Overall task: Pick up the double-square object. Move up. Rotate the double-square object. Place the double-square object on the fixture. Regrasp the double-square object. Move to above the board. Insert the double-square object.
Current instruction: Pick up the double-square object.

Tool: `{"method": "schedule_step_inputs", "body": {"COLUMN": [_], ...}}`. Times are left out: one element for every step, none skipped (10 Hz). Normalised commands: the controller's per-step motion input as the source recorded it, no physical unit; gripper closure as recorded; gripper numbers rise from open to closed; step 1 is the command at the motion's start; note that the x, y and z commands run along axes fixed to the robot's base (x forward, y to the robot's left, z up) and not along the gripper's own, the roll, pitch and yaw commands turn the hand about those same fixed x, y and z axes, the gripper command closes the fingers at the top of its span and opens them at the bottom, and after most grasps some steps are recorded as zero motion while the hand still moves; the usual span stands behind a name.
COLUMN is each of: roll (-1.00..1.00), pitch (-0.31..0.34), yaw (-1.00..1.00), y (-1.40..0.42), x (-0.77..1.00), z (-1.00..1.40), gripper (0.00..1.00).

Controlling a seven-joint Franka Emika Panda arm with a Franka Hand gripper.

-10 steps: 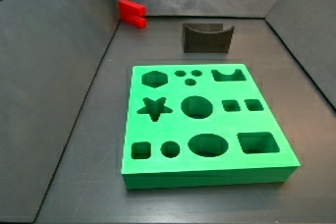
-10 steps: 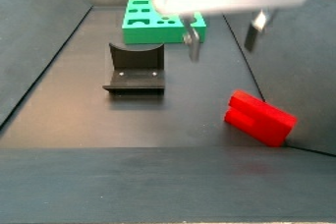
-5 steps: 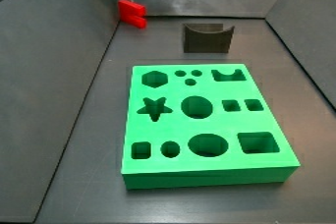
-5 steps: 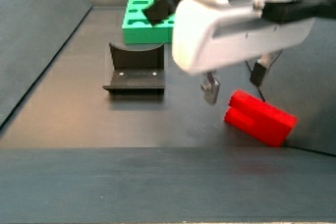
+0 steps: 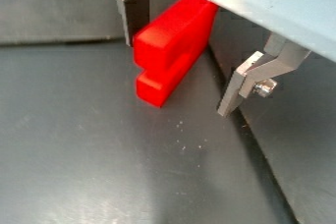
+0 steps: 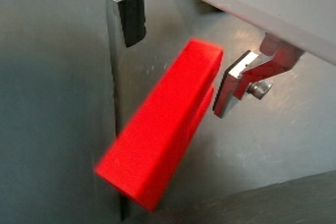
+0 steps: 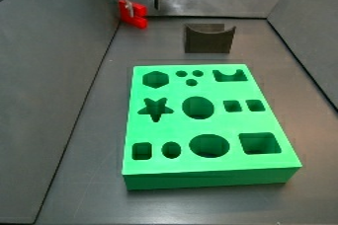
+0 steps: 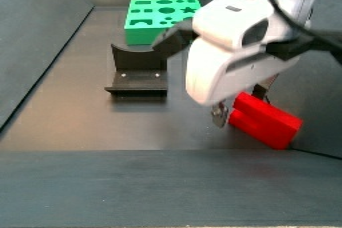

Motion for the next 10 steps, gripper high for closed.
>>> {"method": "schedule_step_inputs", "body": {"roll": [0.05, 0.06, 0.06, 0.04, 0.0, 0.02, 0.0, 0.0, 0.0, 0.0], "pitch": [-0.141, -0.153, -0.163, -0.166, 0.034, 0.0, 0.0, 0.0, 0.0, 0.0], "yaw": [0.33, 0.34, 0.35, 0.11, 0.0, -0.04, -0.01, 0.0, 0.0, 0.0], "y": [0.08, 0.09, 0.09, 0.08, 0.0, 0.0, 0.0, 0.0, 0.0, 0.0], "x": [-0.05, -0.09, -0.11, -0.17, 0.0, -0.11, -0.02, 0.0, 0.0, 0.0], "z": [-0.98, -0.96, -0.95, -0.47, 0.0, 0.0, 0.0, 0.0, 0.0, 0.0], "gripper": [0.0, 0.0, 0.0, 0.0, 0.0, 0.0, 0.0, 0.0, 1.0, 1.0]}}
